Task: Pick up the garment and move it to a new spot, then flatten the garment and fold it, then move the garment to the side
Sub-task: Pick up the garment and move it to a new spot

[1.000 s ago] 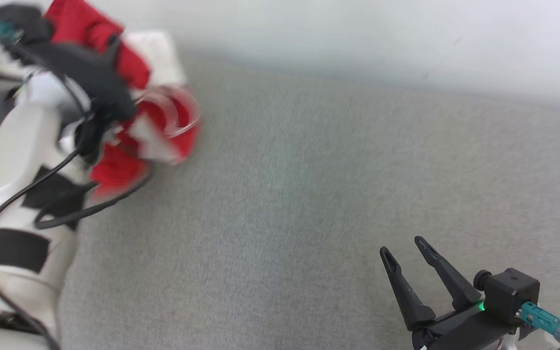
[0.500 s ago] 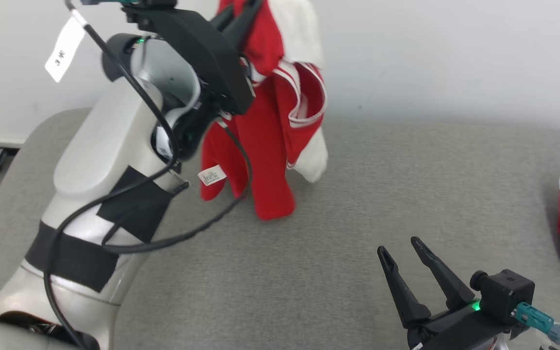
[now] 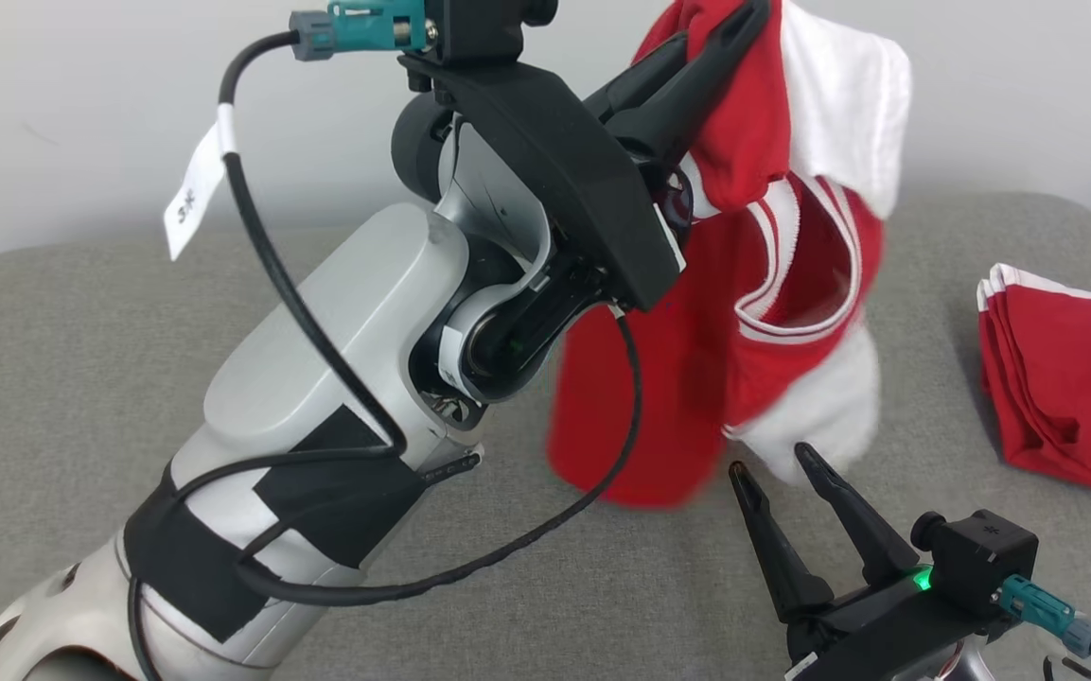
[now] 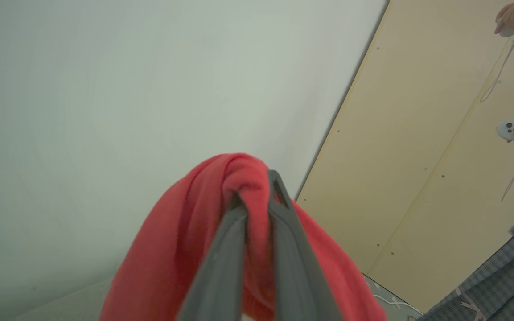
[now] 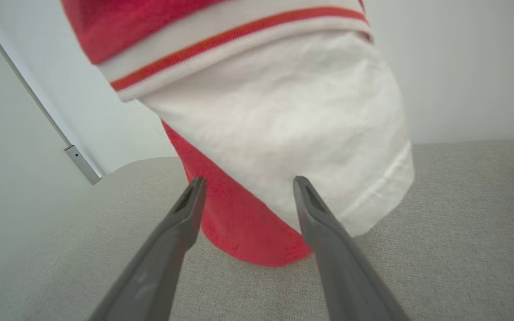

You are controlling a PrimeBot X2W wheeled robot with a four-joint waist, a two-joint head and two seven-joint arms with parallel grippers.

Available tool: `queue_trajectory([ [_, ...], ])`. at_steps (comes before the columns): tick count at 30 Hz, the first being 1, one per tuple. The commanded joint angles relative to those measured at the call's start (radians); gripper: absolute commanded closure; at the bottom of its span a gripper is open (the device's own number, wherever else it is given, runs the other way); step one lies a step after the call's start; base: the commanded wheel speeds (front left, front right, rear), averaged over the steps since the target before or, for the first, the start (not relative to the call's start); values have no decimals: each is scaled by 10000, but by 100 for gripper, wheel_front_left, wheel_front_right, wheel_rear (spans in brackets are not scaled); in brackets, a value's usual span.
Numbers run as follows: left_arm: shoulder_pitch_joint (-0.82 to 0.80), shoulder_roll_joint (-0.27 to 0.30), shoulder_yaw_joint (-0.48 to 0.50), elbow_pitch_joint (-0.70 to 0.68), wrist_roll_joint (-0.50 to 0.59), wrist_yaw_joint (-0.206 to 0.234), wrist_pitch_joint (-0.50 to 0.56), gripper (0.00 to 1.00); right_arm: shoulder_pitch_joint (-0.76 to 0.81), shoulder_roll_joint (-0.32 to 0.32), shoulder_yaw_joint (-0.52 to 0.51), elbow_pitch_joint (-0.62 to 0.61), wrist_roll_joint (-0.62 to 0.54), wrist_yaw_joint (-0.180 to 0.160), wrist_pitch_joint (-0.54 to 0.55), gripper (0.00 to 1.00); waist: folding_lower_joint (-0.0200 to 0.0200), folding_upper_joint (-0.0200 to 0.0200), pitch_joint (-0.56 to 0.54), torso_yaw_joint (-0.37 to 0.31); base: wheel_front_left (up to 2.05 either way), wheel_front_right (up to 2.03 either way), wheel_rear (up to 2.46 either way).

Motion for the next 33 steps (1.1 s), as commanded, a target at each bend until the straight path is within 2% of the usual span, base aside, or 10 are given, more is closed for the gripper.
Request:
queue_trajectory([
  [1,111,53,2,68,-83,60,-68,100,-143,-10,-15,30,35,-8,-64,0,0,1,102,-88,0,0,0],
  [7,1076,854,3,1396,149,493,-278,100,-183,-11,-19,98,90,-8,-161,0,0,1,211,-97,0,0,0],
  [12,2109,1488,-109,2663,152,573,-462,100,-233,-10,-92,102,49,-8,-188,0,0,1,326,55,0,0,0],
  [17,2726,1651,-176,3836,99,546,-674,100,-334,-11,-80,69,-32,-8,-114,0,0,1,383,199,0,0,0],
  [19,2836,1719,-152,4286,157,670,-830,100,-340,-11,-67,53,-76,-8,-78,0,0,1,398,253,0,0,0],
  [20,2875,1725,-155,4485,201,704,-908,27,-348,-11,-69,46,-85,-8,-53,0,0,1,407,277,0,0,0],
  [21,2914,1715,-169,4676,229,750,-958,0,-359,-11,-68,41,-91,-8,-33,0,0,1,411,294,0,0,0],
  [27,2828,1736,-173,5474,280,837,-1058,0,-359,-11,-146,14,-125,-8,27,0,0,1,380,436,0,0,0],
  [33,2437,1849,-324,5589,562,748,-1238,0,-292,-11,-193,18,-93,-8,47,0,0,1,301,595,0,0,0],
])
